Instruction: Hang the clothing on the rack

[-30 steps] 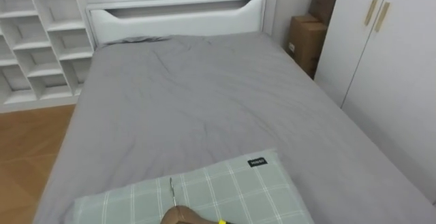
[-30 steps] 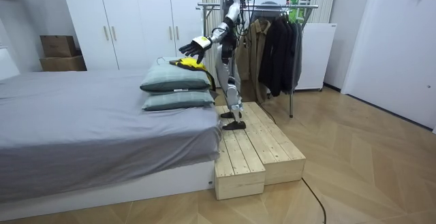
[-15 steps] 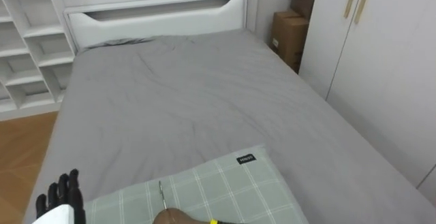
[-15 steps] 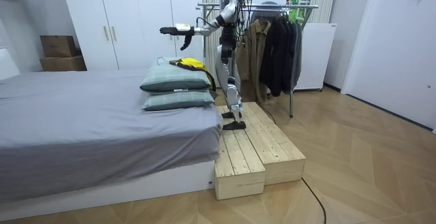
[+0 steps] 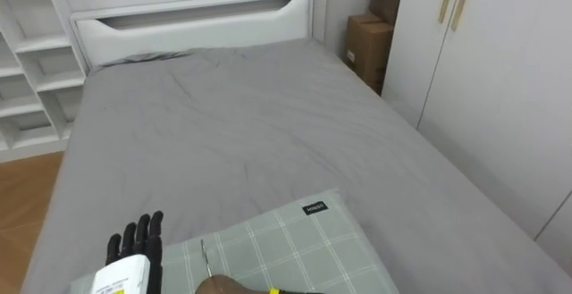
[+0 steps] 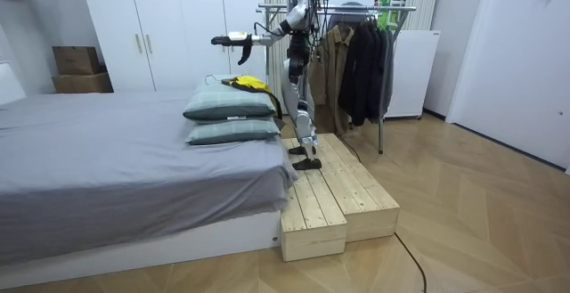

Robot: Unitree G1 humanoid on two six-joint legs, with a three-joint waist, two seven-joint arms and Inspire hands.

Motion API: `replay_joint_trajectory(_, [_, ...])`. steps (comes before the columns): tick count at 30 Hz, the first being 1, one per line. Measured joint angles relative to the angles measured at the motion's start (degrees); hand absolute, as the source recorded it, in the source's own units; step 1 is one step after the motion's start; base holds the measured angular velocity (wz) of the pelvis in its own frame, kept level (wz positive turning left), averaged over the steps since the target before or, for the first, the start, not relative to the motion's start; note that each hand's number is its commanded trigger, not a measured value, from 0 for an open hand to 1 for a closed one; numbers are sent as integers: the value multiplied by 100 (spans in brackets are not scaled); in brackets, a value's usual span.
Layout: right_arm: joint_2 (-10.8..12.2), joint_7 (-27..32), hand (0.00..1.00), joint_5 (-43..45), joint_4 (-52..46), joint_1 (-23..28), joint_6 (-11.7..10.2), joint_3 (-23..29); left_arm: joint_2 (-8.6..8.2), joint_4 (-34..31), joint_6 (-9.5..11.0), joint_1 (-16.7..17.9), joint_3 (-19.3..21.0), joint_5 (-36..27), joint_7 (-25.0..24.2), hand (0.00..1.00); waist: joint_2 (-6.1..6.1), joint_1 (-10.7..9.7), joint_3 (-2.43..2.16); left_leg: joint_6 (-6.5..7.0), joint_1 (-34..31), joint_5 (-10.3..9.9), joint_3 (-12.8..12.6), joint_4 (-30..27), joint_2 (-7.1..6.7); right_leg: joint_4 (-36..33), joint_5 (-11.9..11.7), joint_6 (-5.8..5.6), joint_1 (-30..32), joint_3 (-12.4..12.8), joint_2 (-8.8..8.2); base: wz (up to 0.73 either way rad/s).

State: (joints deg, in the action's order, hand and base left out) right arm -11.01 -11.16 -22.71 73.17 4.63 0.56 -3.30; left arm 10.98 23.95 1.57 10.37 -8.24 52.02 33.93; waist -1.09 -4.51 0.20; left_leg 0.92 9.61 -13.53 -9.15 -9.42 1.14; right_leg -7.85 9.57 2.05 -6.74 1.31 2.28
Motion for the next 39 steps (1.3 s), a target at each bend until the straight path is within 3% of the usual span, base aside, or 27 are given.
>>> replay_joint_trajectory(10, [-2, 8, 0, 29, -4, -21, 0, 2, -10, 29, -5, 20, -132, -11, -233, 0, -35, 8, -23, 0, -15, 0, -21, 23, 1, -2, -1, -1, 35, 11, 4, -1])
replay_joint_trajectory(15, [3, -32, 0, 33, -10, 4, -7, 4, -40, 226, 3, 30, -143, -31, -386, 0, 28, 3, -3, 0, 1, 0, -21, 23, 6, -15, -1, -1, 30, 6, 7, 0])
replay_joint_trajectory(22, [22, -17, 0, -8, -10, 54, -25, 3, -39, 569, -9, 29, -126, -271, -719, 0, 73, 8, -32, 0, 6, 0, -15, 23, 4, 7, 0, -1, 33, 10, 5, 0])
replay_joint_trajectory(33, [23, 32, 0, -23, 37, 43, -134, -2, -36, 1176, 86, -249, -75, -563, -697, 0, 83, 5, -28, 2, -155, 1, -19, 3, 9, -96, -2, 0, 223, 8, 13, 0])
replay_joint_trajectory(36, [22, 31, 0, -26, 41, 3, -135, -6, -38, 1342, 106, -374, -5, -759, -686, 0, 52, 13, -61, 2, -285, 3, -14, -6, 15, -105, -13, 9, 362, 4, 20, 0])
replay_joint_trajectory(39, [23, 39, 0, -28, 37, -12, -136, -53, -39, 1397, 110, -426, 161, -1006, -597, 0, 71, 12, -43, -2, -325, 6, -13, -12, 22, -96, -18, 17, 389, 5, 25, 0])
